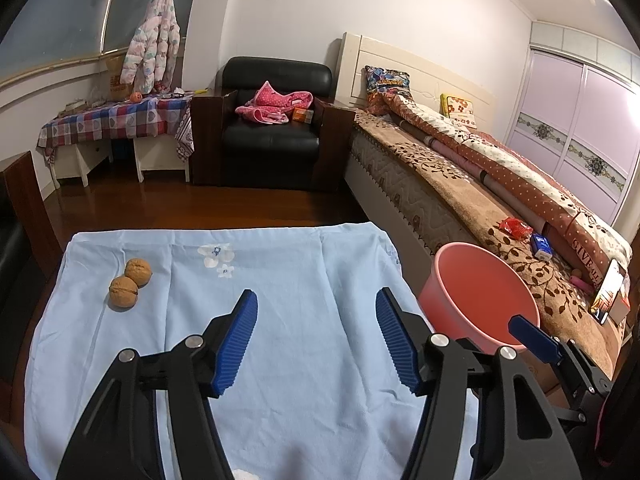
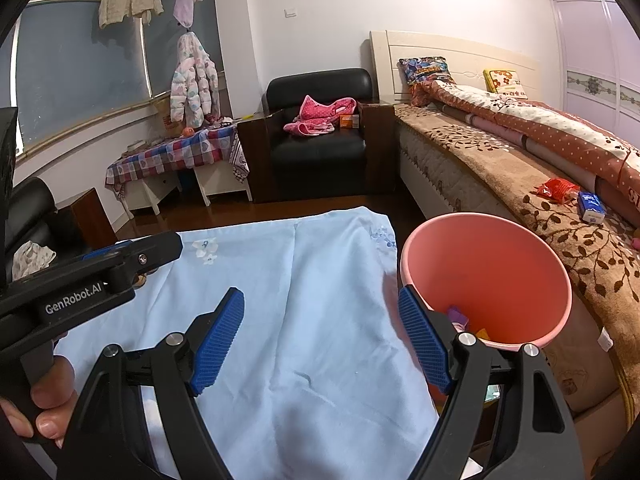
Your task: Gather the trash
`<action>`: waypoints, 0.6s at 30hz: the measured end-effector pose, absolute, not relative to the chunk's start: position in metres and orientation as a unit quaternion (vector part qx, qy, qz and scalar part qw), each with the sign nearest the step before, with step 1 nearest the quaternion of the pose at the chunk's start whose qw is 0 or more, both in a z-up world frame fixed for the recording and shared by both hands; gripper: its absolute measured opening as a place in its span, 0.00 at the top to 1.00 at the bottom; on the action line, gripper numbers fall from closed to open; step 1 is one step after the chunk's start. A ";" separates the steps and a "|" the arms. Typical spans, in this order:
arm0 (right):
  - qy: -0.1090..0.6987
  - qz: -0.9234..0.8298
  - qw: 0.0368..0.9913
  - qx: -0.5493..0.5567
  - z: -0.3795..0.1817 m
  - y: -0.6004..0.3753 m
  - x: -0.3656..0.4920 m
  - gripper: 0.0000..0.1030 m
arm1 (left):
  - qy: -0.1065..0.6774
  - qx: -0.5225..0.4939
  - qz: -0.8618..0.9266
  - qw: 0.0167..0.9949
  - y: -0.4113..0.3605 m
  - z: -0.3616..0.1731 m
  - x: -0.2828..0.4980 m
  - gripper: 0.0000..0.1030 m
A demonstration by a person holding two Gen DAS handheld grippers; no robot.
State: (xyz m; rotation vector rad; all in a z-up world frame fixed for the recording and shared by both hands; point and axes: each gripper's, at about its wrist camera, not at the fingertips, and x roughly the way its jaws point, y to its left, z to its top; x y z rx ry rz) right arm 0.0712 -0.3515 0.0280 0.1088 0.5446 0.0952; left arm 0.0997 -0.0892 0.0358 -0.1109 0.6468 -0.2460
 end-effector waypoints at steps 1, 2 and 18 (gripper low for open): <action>0.269 0.047 0.961 0.054 0.028 -0.351 0.071 0.23 | 0.316 -0.054 -0.120 0.939 -0.089 0.036 0.099 0.41; 0.268 0.047 0.961 0.054 0.028 -0.351 0.071 0.23 | 0.317 -0.054 -0.121 0.939 -0.089 0.036 0.100 0.41; 0.269 0.047 0.960 0.054 0.029 -0.352 0.072 0.23 | 0.317 -0.053 -0.121 0.939 -0.088 0.034 0.098 0.41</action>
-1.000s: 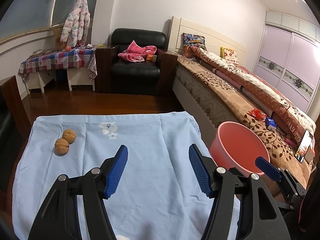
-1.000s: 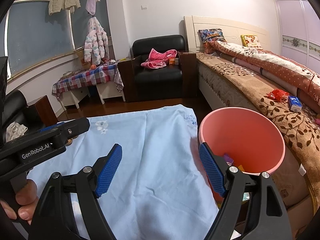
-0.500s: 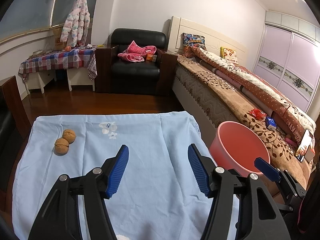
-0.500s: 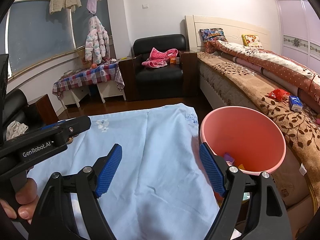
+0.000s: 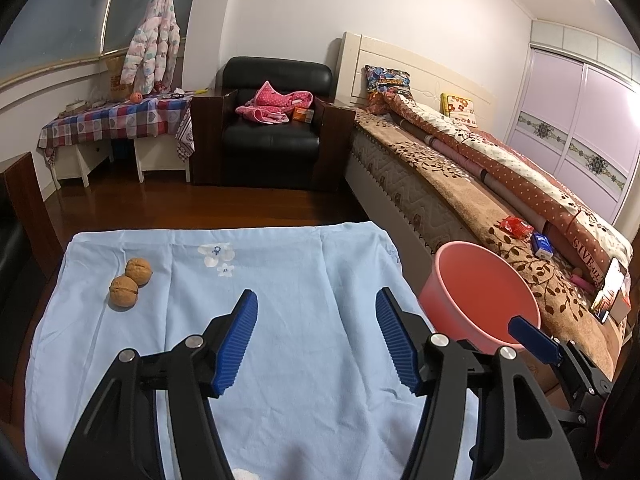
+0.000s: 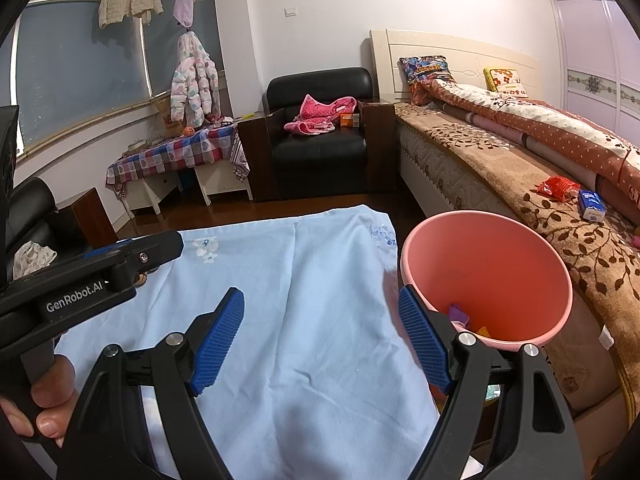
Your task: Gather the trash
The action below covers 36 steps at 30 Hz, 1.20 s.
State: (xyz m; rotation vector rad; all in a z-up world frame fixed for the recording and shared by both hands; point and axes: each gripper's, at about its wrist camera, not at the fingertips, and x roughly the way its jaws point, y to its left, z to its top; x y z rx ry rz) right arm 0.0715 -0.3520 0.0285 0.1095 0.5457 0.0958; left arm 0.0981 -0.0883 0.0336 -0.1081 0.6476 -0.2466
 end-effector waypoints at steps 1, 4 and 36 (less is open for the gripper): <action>0.270 0.047 0.960 0.054 0.029 -0.351 0.071 0.23 | 0.317 -0.054 -0.121 0.939 -0.089 0.034 0.098 0.41; 0.271 0.049 0.960 0.054 0.026 -0.349 0.071 0.23 | 0.317 -0.054 -0.120 0.939 -0.089 0.034 0.099 0.41; 0.241 0.052 0.968 0.048 0.040 -0.351 0.063 0.23 | 0.313 -0.053 -0.120 0.941 -0.086 0.032 0.096 0.41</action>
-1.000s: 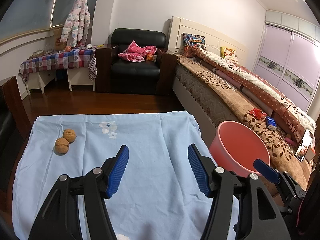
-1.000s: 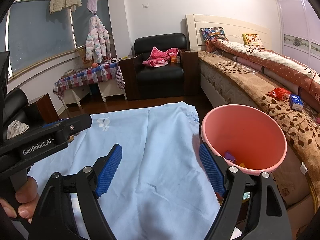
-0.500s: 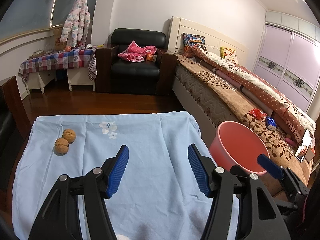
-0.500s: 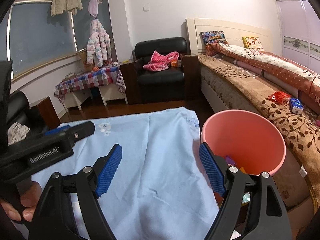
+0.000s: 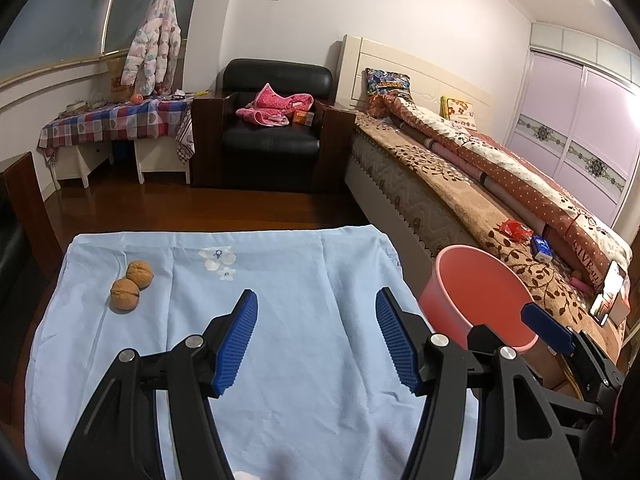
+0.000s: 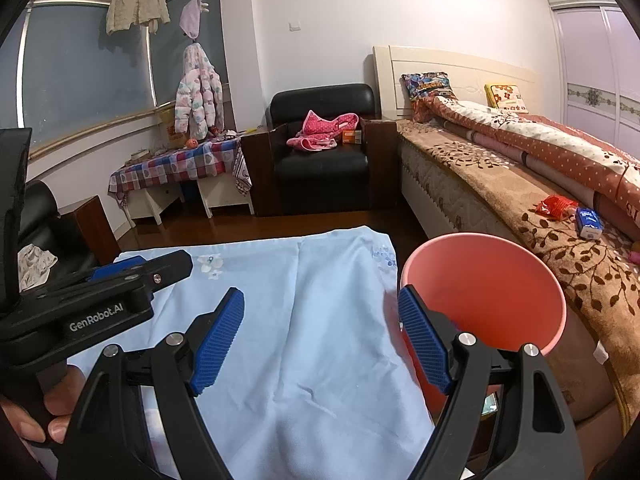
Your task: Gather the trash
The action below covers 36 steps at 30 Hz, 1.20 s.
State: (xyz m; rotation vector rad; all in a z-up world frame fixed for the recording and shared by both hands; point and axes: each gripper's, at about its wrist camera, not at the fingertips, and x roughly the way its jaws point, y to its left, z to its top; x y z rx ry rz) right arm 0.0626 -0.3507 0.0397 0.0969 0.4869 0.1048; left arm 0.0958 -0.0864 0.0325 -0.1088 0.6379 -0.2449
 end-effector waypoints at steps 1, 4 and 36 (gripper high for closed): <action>0.239 0.052 0.968 0.048 0.040 -0.352 0.062 0.23 | 0.313 -0.052 -0.119 0.941 -0.086 0.032 0.096 0.41; 0.242 0.052 0.968 0.051 0.038 -0.355 0.062 0.23 | 0.313 -0.052 -0.119 0.941 -0.086 0.033 0.096 0.41; 0.249 0.052 0.966 0.052 0.032 -0.356 0.064 0.23 | 0.311 -0.047 -0.116 0.942 -0.092 0.034 0.096 0.41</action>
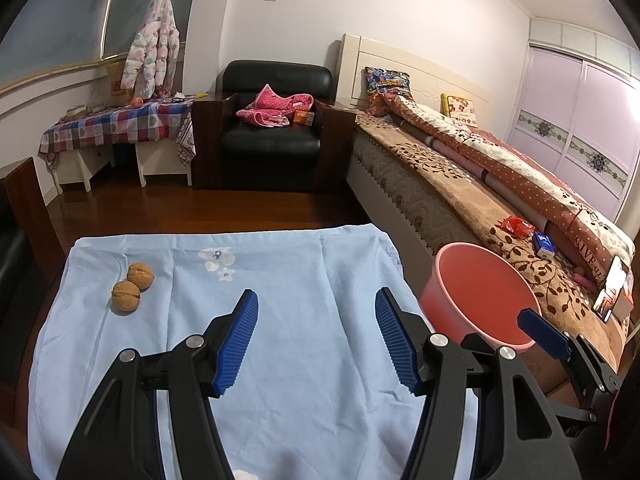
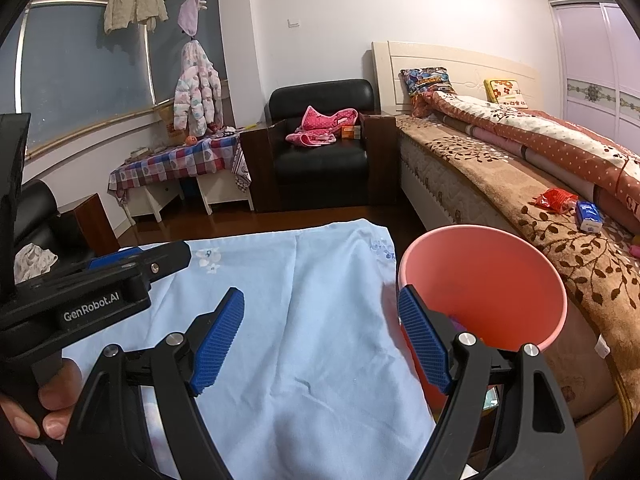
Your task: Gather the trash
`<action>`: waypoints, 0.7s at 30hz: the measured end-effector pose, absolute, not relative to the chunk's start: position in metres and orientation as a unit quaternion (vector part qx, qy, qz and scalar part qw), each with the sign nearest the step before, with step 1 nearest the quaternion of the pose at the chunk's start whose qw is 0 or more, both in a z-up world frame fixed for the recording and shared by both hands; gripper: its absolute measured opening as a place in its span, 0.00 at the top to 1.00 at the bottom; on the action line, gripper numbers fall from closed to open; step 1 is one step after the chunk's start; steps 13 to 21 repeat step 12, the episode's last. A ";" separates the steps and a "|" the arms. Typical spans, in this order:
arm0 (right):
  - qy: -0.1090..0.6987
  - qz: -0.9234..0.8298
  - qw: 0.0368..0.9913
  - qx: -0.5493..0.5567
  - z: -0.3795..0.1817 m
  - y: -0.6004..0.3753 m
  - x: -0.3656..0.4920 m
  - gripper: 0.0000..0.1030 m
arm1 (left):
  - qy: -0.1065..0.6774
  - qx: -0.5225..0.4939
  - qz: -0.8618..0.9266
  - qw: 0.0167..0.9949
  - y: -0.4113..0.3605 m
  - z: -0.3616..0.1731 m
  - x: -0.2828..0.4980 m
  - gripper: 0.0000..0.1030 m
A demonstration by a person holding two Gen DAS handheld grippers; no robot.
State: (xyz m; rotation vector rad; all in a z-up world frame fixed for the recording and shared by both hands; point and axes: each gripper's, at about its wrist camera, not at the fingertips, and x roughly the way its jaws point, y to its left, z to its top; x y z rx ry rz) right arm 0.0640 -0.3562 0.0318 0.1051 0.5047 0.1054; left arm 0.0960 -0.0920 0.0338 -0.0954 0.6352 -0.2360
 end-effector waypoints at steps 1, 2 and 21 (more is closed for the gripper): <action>0.250 0.052 0.966 0.052 0.032 -0.356 0.064 0.23 | 0.311 -0.047 -0.114 0.942 -0.091 0.033 0.096 0.41; 0.249 0.052 0.966 0.052 0.032 -0.356 0.064 0.23 | 0.312 -0.047 -0.113 0.942 -0.092 0.033 0.096 0.41; 0.257 0.055 0.963 0.052 0.026 -0.357 0.067 0.23 | 0.325 -0.053 -0.102 0.939 -0.087 0.029 0.099 0.41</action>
